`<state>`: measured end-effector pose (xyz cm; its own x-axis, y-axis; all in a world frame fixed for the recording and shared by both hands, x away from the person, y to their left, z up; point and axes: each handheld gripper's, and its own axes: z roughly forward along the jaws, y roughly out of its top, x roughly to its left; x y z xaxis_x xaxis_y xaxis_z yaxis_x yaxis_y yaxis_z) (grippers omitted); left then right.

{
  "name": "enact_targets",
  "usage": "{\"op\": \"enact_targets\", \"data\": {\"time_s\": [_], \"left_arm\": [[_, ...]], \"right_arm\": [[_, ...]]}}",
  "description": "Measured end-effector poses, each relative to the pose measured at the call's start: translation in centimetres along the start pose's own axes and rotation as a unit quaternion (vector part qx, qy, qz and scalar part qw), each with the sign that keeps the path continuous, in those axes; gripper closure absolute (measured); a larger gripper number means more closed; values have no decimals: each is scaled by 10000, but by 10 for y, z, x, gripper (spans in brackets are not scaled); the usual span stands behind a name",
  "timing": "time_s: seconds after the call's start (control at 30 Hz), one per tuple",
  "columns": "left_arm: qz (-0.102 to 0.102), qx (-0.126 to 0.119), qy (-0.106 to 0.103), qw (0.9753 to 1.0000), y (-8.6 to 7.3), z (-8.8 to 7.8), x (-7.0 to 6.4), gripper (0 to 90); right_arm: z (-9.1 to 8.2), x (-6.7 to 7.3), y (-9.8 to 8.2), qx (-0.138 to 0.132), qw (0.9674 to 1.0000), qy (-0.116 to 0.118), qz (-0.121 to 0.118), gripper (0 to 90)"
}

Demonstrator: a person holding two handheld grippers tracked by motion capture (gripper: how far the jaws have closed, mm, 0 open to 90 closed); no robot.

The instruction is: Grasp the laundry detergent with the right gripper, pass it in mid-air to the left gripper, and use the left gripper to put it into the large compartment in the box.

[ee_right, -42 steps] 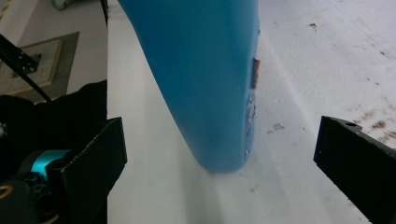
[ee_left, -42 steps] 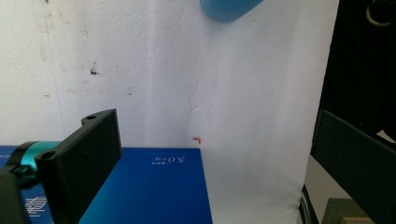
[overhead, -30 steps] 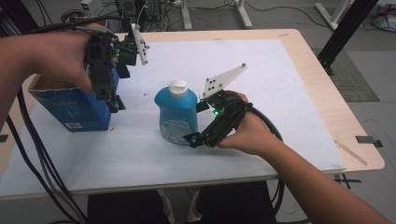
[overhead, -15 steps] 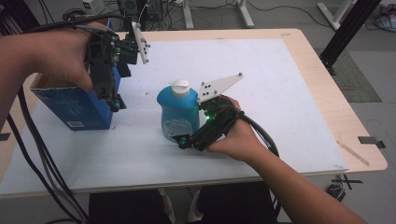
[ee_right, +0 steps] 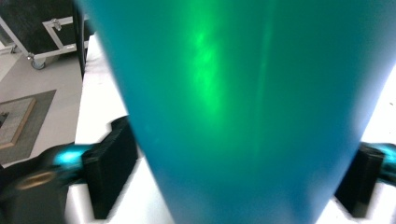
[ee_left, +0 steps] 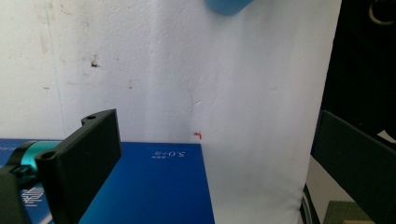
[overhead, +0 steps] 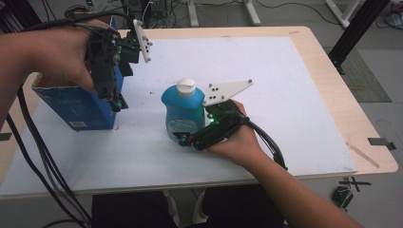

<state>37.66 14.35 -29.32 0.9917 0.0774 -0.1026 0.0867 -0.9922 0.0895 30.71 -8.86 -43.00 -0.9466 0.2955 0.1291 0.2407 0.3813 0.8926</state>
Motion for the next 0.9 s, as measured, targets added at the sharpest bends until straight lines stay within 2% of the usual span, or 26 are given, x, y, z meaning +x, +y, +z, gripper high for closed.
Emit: {"op": "enact_targets", "data": {"time_s": [0.3, 0.4, 0.6, 0.63, 0.9], "left_arm": [[16, 0, -20, 10000, 1, 0, 0, 18], [10, -2, -17, 10000, 1, 0, 1, 17], [-13, -20, -12, 10000, 0, 0, 1, 17], [-17, -21, -11, 10000, 0, 0, 1, 18], [-1, -14, -12, 10000, -1, -1, 1, 17]], "right_arm": [[2, 2, -2, -19, 9999, -154, 11, 168], [2, 2, -2, -51, 9998, -191, -4, 208], [2, 2, -3, -65, 9996, -276, -22, 220], [1, 2, -2, -66, 9997, -250, -19, 272], [1, 2, -2, -95, 9995, -307, -59, 299]]}}
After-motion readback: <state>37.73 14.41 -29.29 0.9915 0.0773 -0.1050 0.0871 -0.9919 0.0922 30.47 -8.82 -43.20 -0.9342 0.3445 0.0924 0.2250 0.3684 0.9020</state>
